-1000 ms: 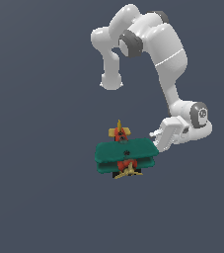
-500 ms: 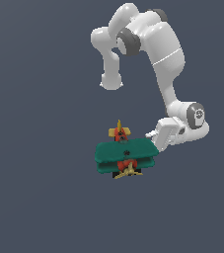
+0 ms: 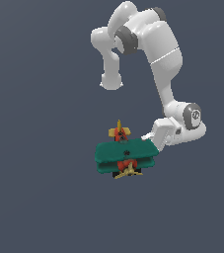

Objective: Pick up the object and move it to a goal position.

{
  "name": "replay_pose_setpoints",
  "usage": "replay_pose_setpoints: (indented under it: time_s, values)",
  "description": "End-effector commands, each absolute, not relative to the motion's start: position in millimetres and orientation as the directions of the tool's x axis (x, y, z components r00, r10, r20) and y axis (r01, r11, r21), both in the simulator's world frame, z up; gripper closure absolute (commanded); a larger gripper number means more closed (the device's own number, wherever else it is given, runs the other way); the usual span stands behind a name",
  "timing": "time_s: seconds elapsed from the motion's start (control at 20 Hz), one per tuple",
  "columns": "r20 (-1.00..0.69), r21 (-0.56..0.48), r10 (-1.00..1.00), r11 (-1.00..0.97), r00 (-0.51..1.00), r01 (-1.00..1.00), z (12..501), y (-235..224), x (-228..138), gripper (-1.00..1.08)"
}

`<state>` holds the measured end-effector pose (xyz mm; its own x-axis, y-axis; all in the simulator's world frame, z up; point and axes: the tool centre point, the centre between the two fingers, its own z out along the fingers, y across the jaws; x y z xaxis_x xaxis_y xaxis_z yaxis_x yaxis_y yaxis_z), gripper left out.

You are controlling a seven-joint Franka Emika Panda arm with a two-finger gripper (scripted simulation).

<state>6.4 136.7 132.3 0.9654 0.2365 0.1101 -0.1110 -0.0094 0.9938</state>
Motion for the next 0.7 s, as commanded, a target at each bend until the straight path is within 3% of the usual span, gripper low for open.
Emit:
replay_pose_setpoints:
  time_s: [0.0, 0.4, 0.65]
  values:
    - [0.11, 0.994, 0.237, -0.009, 0.965, -0.111, 132.3, 136.5, 6.4, 1.08]
    - [0.11, 0.994, 0.237, -0.009, 0.965, -0.111, 135.7, 133.0, 9.3, 1.08]
    - [0.109, 0.994, 0.237, -0.007, 0.965, -0.111, 156.6, 110.4, 29.3, 1.08]
